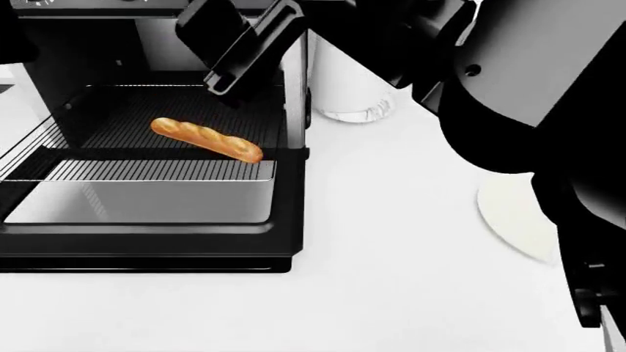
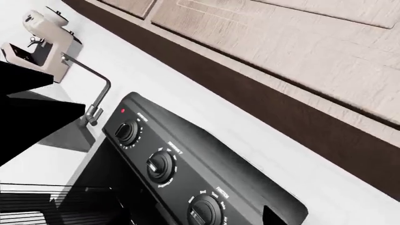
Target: Place the baguette on the rack of the toaster oven.
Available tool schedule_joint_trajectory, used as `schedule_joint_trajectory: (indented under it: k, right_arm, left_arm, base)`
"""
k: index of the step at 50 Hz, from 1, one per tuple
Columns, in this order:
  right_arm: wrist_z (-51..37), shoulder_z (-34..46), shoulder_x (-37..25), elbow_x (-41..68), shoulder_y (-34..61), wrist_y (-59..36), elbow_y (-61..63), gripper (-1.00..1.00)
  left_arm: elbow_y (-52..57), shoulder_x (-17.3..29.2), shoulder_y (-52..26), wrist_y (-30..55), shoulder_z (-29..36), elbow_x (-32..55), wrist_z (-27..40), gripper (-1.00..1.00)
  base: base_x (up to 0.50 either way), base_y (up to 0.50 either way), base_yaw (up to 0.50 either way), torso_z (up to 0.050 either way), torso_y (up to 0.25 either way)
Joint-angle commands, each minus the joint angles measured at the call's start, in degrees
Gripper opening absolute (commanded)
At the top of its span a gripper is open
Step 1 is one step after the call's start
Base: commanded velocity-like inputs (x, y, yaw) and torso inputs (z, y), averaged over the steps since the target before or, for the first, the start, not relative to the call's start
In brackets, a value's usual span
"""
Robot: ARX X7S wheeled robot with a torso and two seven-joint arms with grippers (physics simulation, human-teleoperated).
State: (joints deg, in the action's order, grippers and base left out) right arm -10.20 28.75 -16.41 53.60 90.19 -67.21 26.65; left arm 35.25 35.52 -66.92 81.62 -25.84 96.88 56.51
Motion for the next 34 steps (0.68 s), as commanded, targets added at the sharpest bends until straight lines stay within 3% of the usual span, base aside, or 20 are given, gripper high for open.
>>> schedule_joint_trajectory:
  k: [1, 18, 34]
  right_arm:
    - [2.59, -0.84, 1.12, -2.98, 1.91, 2.87, -1.88, 1.0]
    - [4.01, 0.69, 1.37, -5.16, 5.35, 5.41, -3.21, 1.0]
    - [4.84, 0.81, 1.54, -6.37, 8.0, 7.31, -5.03, 1.0]
  left_arm:
    - [-1.19, -0.05, -5.42, -3.2, 1.06, 2.44, 4.07, 1.0]
    - [-3.72, 2.52, -14.72, -7.17, 4.48, 5.91, 8.76, 1.0]
    - [-6.18, 3.04, -21.36, -9.08, 6.91, 3.66, 8.87, 1.0]
  base:
    - [0.0, 0.0, 0.0, 0.0, 0.0]
    - [0.0, 0.0, 0.0, 0.0, 0.0]
    - [0.0, 0.0, 0.0, 0.0, 0.0]
